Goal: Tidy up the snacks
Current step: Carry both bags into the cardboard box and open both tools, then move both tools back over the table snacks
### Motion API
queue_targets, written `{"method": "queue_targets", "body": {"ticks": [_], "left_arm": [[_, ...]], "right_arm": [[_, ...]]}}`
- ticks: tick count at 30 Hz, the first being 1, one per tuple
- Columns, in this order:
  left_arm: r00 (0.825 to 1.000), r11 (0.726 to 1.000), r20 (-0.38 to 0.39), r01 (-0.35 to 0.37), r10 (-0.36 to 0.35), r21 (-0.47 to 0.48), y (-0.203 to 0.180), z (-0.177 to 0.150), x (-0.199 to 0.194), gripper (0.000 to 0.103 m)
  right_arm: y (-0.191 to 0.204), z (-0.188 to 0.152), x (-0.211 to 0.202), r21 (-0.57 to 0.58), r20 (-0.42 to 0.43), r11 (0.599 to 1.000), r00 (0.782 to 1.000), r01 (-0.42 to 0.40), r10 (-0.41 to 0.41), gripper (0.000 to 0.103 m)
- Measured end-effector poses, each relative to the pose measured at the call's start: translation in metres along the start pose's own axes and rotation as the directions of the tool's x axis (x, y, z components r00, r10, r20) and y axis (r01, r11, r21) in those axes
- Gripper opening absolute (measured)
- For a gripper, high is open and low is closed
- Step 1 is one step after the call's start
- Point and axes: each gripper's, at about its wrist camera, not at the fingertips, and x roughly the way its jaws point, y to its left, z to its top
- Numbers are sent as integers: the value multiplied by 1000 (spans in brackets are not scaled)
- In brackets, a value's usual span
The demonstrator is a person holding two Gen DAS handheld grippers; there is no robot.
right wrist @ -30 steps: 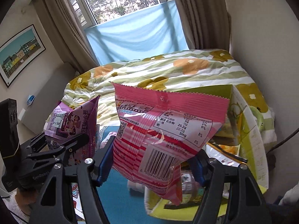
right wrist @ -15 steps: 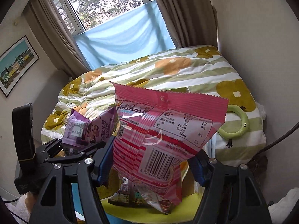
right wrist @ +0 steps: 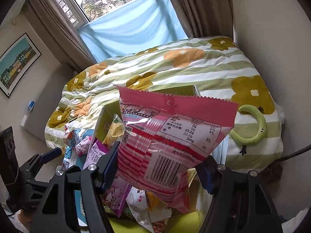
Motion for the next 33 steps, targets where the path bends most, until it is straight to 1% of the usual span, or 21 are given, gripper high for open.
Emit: {"method": "queue_targets", "body": {"ticks": [4,8,12,14,15,16,18,20,23,26,29,33], "left_arm": [[1000,999,-3,16,-16,-33,10,4,5,99],[1000,1000,-10,6,-7,-31,13,5,8,99],[1000,999,-13,5,-6,-42,18,4,10,99],[1000,999,-13,4,-4,-47,21,3,10,99],[1000,999,-12,1,-2,-48,22,3,10,99],[1000,999,-13,-1,0,-50,24,2,9,99],[1000,998,-15,2,-3,-61,26,-1,9,99],[1000,998,-18,12,-13,-69,29,-4,8,99],[1000,997,-20,11,-12,-70,30,-9,7,99],[1000,998,-7,8,-8,-69,31,-11,1,99],[1000,997,16,9,-7,-77,33,-13,-10,99],[999,996,48,-3,7,-92,38,-20,-28,99]], "right_arm": [[-5,7,14,30,-41,999,999,-12,13,68],[-5,12,25,27,-77,1000,997,0,2,68],[-2,16,32,27,-80,1000,997,3,-1,69],[-1,16,34,45,-64,999,998,6,-4,72],[-2,17,34,54,-52,999,999,8,-6,80],[-2,16,33,61,-38,998,999,7,-5,92],[1,14,29,66,-6,998,1000,2,-1,103],[4,9,25,46,15,999,1000,16,-16,103],[10,2,24,-6,13,999,999,48,-48,103],[11,-4,20,-5,8,999,999,38,-38,103],[12,-6,10,-2,28,1000,999,23,-23,103],[21,-7,-7,-37,69,998,997,48,-45,103]]}}
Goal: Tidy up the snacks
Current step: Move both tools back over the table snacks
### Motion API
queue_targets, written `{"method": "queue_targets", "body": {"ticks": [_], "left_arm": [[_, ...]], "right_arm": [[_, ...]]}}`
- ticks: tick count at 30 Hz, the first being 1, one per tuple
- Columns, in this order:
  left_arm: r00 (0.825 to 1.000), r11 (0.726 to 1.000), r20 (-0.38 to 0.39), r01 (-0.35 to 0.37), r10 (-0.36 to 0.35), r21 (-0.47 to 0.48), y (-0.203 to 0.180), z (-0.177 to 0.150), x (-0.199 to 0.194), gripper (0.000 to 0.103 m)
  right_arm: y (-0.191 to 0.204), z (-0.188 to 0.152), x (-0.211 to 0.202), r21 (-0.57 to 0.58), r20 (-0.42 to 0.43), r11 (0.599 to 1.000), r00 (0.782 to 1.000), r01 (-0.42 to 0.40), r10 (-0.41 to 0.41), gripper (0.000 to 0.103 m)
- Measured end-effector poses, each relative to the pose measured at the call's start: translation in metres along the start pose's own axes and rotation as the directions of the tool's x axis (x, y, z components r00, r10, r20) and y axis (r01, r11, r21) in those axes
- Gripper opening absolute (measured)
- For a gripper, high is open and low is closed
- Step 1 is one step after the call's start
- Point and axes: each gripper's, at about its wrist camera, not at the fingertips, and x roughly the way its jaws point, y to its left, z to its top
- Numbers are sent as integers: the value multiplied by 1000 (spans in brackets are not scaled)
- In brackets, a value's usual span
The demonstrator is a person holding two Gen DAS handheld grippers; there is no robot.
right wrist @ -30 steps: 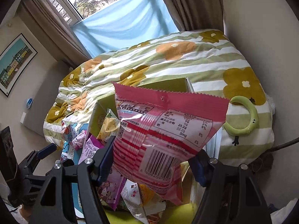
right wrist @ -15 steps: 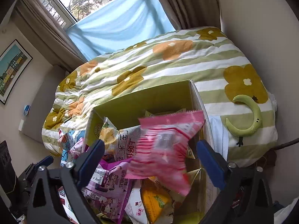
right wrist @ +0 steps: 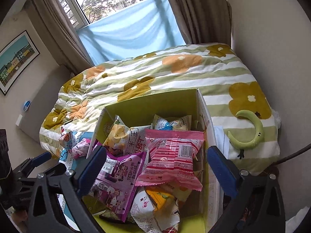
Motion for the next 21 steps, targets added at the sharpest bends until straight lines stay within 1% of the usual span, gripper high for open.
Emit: {"method": "queue_targets", "body": {"ticks": [4,8,13,17,21], "left_arm": [[999,1000,35,-23,24,-12,9,-8,-20,99],[995,996,59,-82,84,-35,26,-19,-41,99],[986,986,82,-138,145,-90,55,-34,-65,99],[980,979,99,-159,172,-127,82,-38,-79,99],[977,975,113,-162,180,-151,113,-39,-86,99]], "right_arm": [[13,0,-15,-39,30,999,1000,2,-1,103],[25,-1,-22,-86,51,996,999,-7,11,103],[39,-7,-30,-116,72,991,995,-63,72,103],[61,-12,-39,-150,90,985,991,-89,103,103],[88,-17,-46,-181,95,977,986,-115,134,103]]}}
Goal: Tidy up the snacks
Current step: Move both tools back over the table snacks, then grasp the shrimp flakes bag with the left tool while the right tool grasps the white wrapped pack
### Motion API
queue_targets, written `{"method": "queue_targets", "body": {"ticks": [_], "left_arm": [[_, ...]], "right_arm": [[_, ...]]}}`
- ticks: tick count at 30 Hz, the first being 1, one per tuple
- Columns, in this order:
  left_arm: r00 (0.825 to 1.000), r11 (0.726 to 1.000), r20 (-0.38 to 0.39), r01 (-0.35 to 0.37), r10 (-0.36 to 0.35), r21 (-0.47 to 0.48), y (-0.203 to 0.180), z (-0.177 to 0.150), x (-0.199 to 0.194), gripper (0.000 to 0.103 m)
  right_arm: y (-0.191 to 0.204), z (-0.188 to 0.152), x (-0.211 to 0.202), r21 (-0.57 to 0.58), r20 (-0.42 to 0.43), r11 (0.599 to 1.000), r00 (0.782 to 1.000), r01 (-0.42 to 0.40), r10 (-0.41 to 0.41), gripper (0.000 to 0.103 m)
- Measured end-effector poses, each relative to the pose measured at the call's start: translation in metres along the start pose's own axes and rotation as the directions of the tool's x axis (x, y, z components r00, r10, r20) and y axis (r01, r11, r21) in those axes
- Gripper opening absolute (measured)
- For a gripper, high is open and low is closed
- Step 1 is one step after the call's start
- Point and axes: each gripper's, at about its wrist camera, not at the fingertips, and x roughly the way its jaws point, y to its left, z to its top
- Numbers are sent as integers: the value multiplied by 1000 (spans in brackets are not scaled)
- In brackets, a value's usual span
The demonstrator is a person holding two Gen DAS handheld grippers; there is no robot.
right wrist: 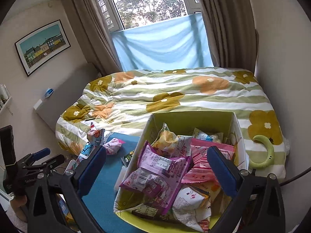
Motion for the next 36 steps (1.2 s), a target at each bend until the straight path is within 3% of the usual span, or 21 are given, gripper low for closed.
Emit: {"method": "queue_targets", "body": {"ticks": [9,21,30,36], "left_arm": [[999,1000,-31,25,-25,18,82,27,28,99],[981,979,-152,143,-122,142,168,75,123,99],[932,934,-291,285,-217,216,193,77,225,99],[883,896,-342,401,-323,190,195,71,273,99]], "right_arm": [[82,0,25,-22,24,1000,1000,17,-16,103],[165,-18,113,85,-58,989,991,122,-117,103],[180,-49,171,181,-99,943,959,281,-266,103],[178,-84,207,152,-135,888,899,434,-417,103]]}}
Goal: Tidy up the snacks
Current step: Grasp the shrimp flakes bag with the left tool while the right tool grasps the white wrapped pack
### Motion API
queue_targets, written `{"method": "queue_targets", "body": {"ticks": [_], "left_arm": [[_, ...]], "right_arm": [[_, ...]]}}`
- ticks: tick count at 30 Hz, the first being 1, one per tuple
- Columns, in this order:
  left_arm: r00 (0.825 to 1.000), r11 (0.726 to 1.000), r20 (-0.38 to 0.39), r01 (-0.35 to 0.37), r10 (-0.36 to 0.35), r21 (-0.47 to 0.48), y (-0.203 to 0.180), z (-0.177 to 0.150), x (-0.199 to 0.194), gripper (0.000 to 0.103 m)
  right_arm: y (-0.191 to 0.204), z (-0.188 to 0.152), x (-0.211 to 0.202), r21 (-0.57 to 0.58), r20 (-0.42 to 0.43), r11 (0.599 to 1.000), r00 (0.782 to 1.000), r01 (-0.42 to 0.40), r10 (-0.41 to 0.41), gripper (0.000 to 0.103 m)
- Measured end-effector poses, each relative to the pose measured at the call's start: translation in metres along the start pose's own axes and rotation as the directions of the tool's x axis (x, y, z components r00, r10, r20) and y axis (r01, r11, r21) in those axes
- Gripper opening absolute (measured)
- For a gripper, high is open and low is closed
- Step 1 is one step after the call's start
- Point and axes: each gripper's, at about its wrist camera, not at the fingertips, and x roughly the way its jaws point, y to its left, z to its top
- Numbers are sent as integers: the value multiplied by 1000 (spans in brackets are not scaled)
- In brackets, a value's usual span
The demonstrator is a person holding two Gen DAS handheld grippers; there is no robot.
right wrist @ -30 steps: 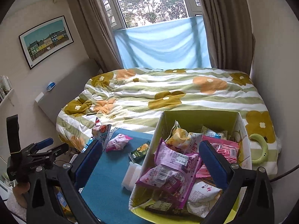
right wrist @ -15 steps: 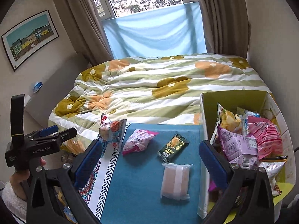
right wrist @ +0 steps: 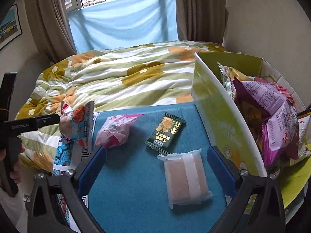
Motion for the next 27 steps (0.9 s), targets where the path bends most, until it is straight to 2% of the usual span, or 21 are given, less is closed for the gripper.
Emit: {"method": "queue_targets", "body": {"ticks": [5,8,13,19,22,24,26,27], "left_arm": [[998,999,-44,38,-37,4,8,5,30,99],[994,996,-70,85,-86,-16,11,6,44,99],[991,995,-92,98,-99,-12,12,4,55,99],[988,993,-99,115,-115,-1,11,-1,56,98],[987,993,-111,117,-114,21,9,-4,58,84],[987,992,-106,125,-122,31,7,-4,57,82],[987,991,-104,128,-123,42,4,-4,57,72],[987,991,-105,128,-123,47,3,-4,56,72]], "right_arm": [[-6,-20,27,3,-57,999,997,54,-54,103],[-10,-26,36,14,-71,997,995,71,-70,103],[-13,-33,48,6,-86,995,991,102,-101,103],[-21,-40,57,20,-96,995,991,100,-97,102],[-20,-43,60,0,-99,995,990,103,-102,102],[-20,-44,62,-12,-101,995,990,102,-103,102],[-20,-45,65,-20,-108,995,990,94,-96,102],[-20,-45,66,-26,-108,995,989,96,-98,102]]}}
